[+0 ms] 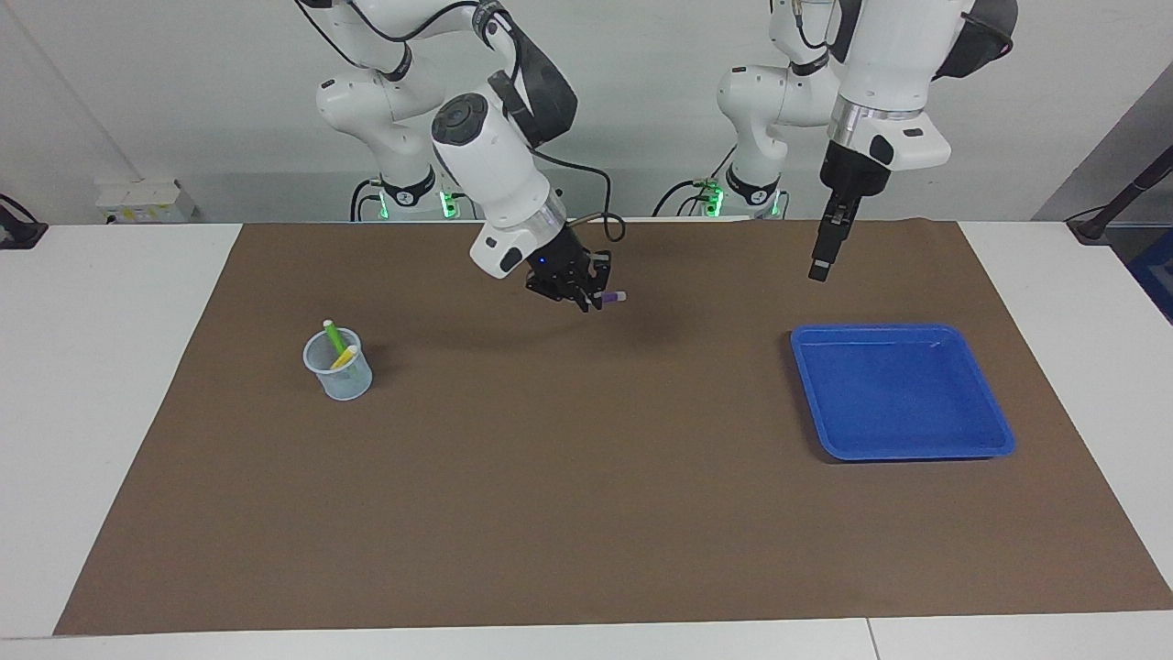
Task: Transfer and insert pens with both arms
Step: 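Carry the purple pen into the white cup with the right gripper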
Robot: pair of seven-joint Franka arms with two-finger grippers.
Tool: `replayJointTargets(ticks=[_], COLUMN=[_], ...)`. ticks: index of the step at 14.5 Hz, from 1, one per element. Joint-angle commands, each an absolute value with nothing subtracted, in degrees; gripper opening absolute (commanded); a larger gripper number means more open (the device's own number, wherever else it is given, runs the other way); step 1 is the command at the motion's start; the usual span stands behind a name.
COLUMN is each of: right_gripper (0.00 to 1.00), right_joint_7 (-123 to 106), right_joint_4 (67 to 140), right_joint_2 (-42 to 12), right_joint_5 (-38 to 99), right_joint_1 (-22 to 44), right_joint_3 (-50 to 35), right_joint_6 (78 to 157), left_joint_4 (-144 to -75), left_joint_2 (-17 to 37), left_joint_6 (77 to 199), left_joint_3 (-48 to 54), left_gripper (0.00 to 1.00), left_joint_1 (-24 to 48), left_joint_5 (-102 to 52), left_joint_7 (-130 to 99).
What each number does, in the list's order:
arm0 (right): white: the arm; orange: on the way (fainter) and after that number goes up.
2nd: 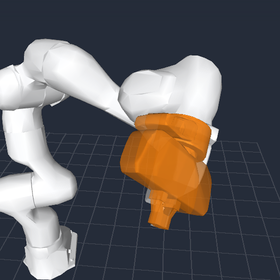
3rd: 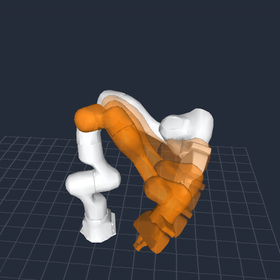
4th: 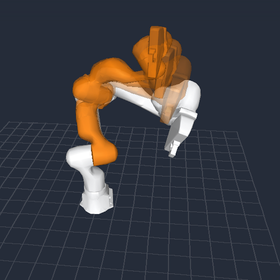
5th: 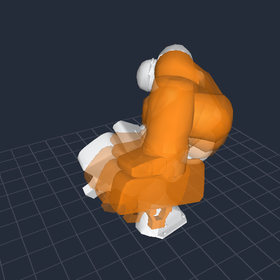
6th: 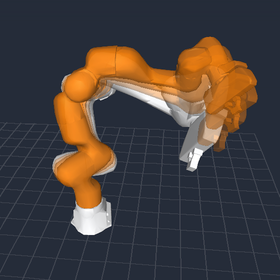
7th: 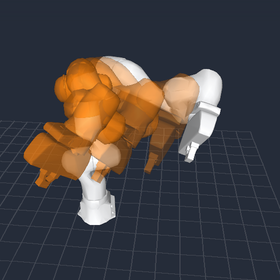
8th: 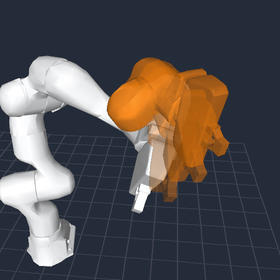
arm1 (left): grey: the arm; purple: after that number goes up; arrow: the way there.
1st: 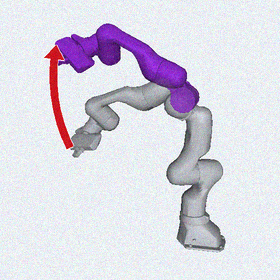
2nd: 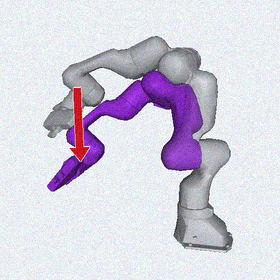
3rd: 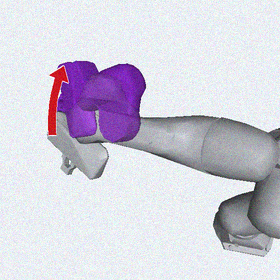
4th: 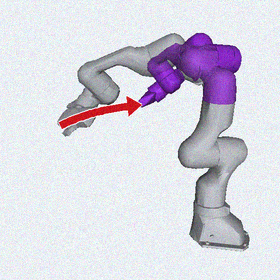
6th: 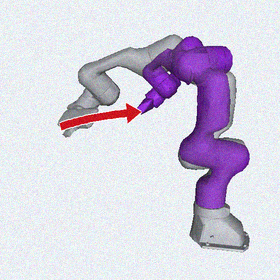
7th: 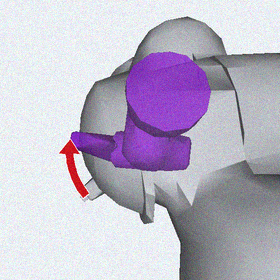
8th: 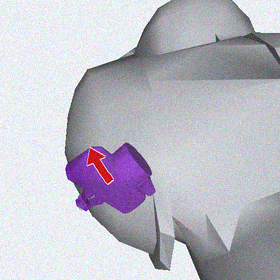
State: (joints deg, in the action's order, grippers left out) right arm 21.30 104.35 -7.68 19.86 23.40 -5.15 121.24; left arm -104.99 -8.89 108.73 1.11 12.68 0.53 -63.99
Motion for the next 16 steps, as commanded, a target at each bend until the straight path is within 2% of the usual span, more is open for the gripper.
replayJointTargets(ticks=[1,4,7,9,10,12,16], right_gripper=[0.0,0.0,0.0,0.0,0.0,0.0,0.0], right_joint_7=[12.7,-1.3,-15.0,-22.5,-25.4,-29.1,-37.7], right_joint_4=[105.6,104.3,104.2,104.4,104.5,105.1,109.0], right_joint_2=[-5.0,-3.3,-2.2,-2.1,-2.1,-2.1,-1.7], right_joint_5=[13.3,5.3,-3.6,-8.2,-9.3,-11.0,-12.8], right_joint_1=[19.4,13.6,9.0,6.4,5.5,4.1,0.5], right_joint_3=[-5.5,-5.5,-5.5,-5.6,-5.6,-5.6,-5.6], right_joint_6=[114.9,106.6,102.6,102.6,102.6,104.1,111.4], left_joint_4=[-106.4,-106.3,-106.3,-106.0,-105.9,-105.6,-105.0], left_joint_2=[-10.6,-10.9,-11.2,-11.2,-11.2,-11.2,-11.0], left_joint_6=[106.4,104.4,102.4,100.9,100.3,99.4,99.6], left_joint_3=[1.3,1.2,1.2,1.2,1.2,1.2,0.6], left_gripper=[0.7,0.7,0.71,0.72,0.84,0.99,1.0], left_joint_1=[7.3,2.7,-1.0,-3.5,-4.5,-5.6,-5.9], left_joint_5=[-3.4,-4.7,-4.9,-4.9,-4.9,-4.9,-4.6], left_joint_7=[-48.7,-35.1,-23.0,-15.1,-11.4,-7.7,-2.8])
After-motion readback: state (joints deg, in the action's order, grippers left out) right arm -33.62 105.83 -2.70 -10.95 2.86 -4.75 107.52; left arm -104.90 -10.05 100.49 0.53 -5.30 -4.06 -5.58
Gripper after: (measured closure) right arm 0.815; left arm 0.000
